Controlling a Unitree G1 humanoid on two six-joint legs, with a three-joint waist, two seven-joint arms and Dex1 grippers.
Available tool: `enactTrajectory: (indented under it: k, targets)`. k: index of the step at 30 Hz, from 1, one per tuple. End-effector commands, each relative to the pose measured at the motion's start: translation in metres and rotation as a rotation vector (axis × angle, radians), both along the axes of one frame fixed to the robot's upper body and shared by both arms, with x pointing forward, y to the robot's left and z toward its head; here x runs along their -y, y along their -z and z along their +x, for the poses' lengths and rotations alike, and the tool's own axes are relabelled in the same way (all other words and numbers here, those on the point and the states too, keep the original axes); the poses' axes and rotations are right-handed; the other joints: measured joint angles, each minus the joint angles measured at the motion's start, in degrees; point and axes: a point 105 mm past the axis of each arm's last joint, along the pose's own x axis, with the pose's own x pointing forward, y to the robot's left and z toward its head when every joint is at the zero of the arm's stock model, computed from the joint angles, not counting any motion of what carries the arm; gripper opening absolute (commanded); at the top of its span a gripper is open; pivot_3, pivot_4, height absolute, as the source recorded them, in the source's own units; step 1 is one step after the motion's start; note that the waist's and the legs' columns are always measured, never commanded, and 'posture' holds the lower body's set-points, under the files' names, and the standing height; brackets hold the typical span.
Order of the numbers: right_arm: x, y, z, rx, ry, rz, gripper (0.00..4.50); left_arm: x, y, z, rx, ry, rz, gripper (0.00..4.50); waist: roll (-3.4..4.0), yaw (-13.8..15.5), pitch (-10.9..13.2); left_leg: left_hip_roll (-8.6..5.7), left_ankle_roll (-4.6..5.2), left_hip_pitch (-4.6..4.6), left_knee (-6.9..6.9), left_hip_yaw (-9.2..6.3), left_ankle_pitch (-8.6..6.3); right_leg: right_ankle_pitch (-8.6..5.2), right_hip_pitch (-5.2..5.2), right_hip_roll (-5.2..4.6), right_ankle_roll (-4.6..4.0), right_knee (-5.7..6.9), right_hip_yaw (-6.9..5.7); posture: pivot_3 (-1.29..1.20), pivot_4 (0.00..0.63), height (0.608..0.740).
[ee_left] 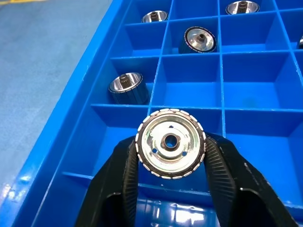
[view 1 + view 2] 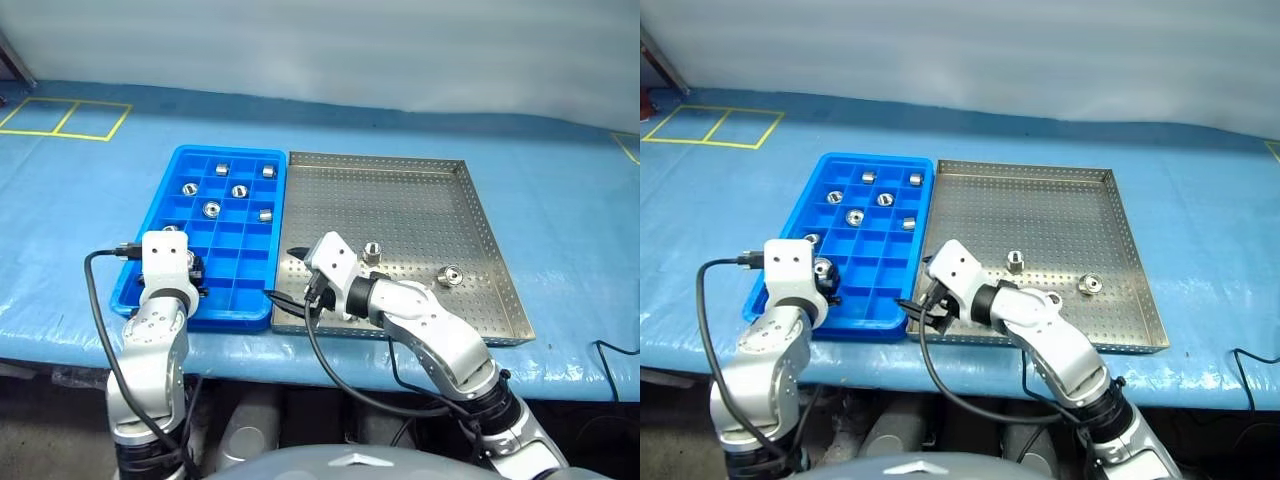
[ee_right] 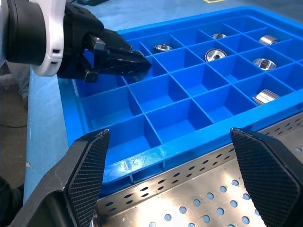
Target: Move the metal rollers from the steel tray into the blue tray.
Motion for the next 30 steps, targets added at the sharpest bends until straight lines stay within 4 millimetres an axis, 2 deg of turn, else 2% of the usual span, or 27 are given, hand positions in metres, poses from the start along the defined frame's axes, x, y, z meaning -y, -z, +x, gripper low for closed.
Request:
enactTrajectory:
  k: [1, 4, 7, 8, 11, 13, 21, 26, 30]
  targets:
    - [0.014, -0.017, 0.002, 0.054, 0.074, 0.048, 4.29, 0.027, -0.030, 0.013, 0.108, 0.189, -0.027, 3.57, 0.00, -0.18, 0.00, 0.00, -0.01, 0.01, 0.01, 0.00, 0.00, 0.00, 0.01, 0.00, 0.00, -0.01, -0.01, 0.18, 0.150, 0.740]
    - [0.037, -0.013, 0.004, 0.040, 0.178, 0.039, 4.29, 0.055, -0.047, 0.026, 0.140, 0.404, -0.085, 3.57, 0.01, -0.55, 0.00, -0.02, 0.00, 0.01, 0.01, 0.02, 0.00, 0.00, 0.01, -0.01, 0.01, -0.03, 0.01, 0.13, 0.150, 0.740]
    - [0.057, -0.008, 0.004, 0.031, 0.258, 0.009, 4.29, 0.081, -0.051, 0.032, 0.113, 0.606, -0.113, 3.57, 0.02, -1.40, 0.01, -0.04, 0.00, 0.01, 0.00, 0.03, 0.00, -0.01, 0.01, -0.01, 0.01, -0.03, 0.01, 0.11, 0.150, 0.740]
    - [0.061, -0.007, 0.004, 0.028, 0.277, 0.002, 4.29, 0.086, -0.052, 0.034, 0.108, 0.647, -0.106, 3.57, 0.03, -1.86, 0.01, -0.05, 0.00, 0.01, -0.01, 0.04, 0.00, -0.01, 0.00, -0.01, 0.01, -0.02, 0.03, 0.09, 0.150, 0.740]
    - [0.085, -0.003, 0.001, 0.022, 0.379, -0.029, 4.29, 0.120, -0.046, 0.044, 0.044, 0.850, -0.118, 3.57, 0.03, -2.37, 0.02, -0.03, 0.00, 0.01, -0.03, 0.04, 0.00, -0.03, -0.01, 0.04, -0.02, 0.00, 0.04, 0.04, 0.150, 0.740]
    - [0.095, -0.002, -0.002, 0.020, 0.427, -0.038, 4.29, 0.138, -0.042, 0.052, 0.018, 0.924, -0.124, 3.57, 0.04, -3.07, 0.01, -0.04, 0.01, 0.01, -0.01, 0.06, 0.00, -0.18, -0.01, 0.05, 0.21, -0.01, 0.06, -0.01, 0.150, 0.740]
    - [0.105, 0.000, -0.011, 0.006, 0.527, -0.031, 4.29, 0.193, -0.020, 0.078, -0.022, 1.043, -0.221, 3.57, 0.05, -5.69, 0.01, -0.01, 0.10, 0.02, -0.02, 0.23, -0.05, -0.16, -0.06, 0.10, 0.27, -0.03, 0.25, -0.11, 0.150, 0.740]
    - [0.105, 0.001, -0.014, 0.002, 0.554, -0.025, 4.29, 0.206, 0.002, 0.095, -0.035, 1.000, -0.148, 3.57, 0.04, -7.01, 0.01, -0.03, 0.14, 0.04, -0.01, 0.31, -0.07, -0.14, -0.05, 0.09, 0.31, -0.04, 0.33, -0.14, 0.150, 0.740]
    - [0.105, 0.000, -0.014, 0.002, 0.559, -0.024, 4.29, 0.215, 0.018, 0.096, -0.073, 1.015, -0.160, 3.57, 0.04, -7.48, 0.01, -0.02, 0.17, 0.02, -0.01, 0.35, -0.09, -0.12, -0.09, 0.09, 0.34, -0.04, 0.38, -0.14, 0.150, 0.740]
